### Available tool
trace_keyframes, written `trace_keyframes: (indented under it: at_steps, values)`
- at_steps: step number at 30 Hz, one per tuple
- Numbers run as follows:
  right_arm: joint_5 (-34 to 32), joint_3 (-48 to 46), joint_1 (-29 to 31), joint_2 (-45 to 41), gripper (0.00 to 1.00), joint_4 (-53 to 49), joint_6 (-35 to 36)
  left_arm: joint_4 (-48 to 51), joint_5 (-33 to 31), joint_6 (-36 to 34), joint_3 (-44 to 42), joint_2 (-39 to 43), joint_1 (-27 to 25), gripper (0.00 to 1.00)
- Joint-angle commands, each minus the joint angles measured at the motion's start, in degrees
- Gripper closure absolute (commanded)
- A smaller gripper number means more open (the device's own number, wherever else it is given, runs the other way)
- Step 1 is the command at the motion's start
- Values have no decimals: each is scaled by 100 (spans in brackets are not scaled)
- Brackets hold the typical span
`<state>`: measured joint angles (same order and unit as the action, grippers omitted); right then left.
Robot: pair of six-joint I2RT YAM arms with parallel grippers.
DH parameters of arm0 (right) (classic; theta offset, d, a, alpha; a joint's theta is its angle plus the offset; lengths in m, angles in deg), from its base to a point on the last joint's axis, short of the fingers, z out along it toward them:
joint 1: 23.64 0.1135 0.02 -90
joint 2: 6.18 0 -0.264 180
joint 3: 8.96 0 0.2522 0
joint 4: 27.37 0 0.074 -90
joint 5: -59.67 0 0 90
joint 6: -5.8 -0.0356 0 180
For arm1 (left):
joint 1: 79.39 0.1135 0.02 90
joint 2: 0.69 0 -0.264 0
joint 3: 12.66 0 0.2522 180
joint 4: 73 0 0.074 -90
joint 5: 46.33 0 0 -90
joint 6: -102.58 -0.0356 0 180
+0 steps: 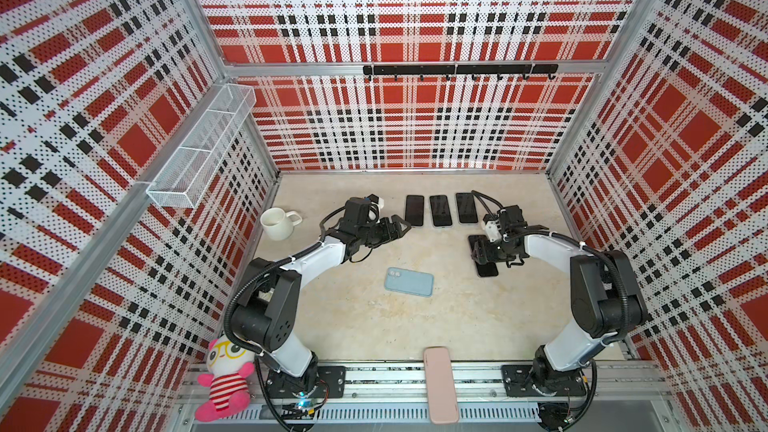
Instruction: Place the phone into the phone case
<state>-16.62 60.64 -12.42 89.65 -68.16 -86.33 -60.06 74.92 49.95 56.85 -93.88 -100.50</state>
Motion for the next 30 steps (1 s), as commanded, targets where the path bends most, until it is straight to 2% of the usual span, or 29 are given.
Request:
trace_keyframes:
  at_steps: [1,12,18,26,30]
  values:
    - [439,224,371,-204,51,184,1084,59,779,-264,-77,103,104,12]
    - [1367,758,1327,77,52,95,2714,-134,1199,-199,-204,-156,-92,14]
    - [1677,1078,1676,336,52,-121,3046,-276,1224,-160,-101,-504,-257,18]
    - [1937,1082,1782,469,52,-161,3234,-690,1315,114,-120,-837,-502,33]
    - [2077,942,1790,498,52,-26,3288,-1004,1296,368,-213,-919,-529,48]
